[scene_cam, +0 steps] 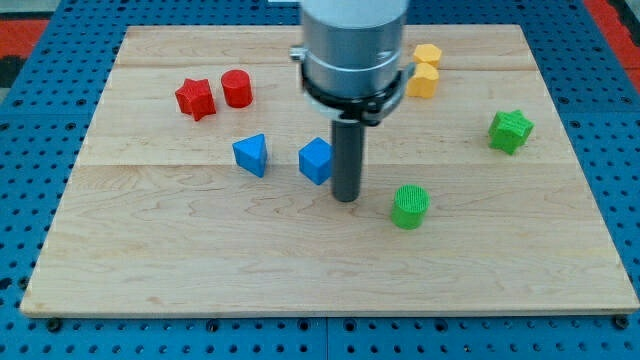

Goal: Slide the green circle upwards slightly

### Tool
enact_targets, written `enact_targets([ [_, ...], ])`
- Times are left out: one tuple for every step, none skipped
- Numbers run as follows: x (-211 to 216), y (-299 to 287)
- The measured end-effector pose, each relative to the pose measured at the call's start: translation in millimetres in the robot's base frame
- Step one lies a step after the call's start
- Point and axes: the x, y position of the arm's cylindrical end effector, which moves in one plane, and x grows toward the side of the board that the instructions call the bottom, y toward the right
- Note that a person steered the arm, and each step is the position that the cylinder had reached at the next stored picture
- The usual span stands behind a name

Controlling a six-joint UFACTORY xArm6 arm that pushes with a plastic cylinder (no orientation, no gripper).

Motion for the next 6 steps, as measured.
enact_targets([
  [-33.2,12.4],
  [-41.4,-34.2],
  [-39.0,-84.2],
  [-34.6,-44.7],
  [21.4,0.2],
  [73.3,12.5],
])
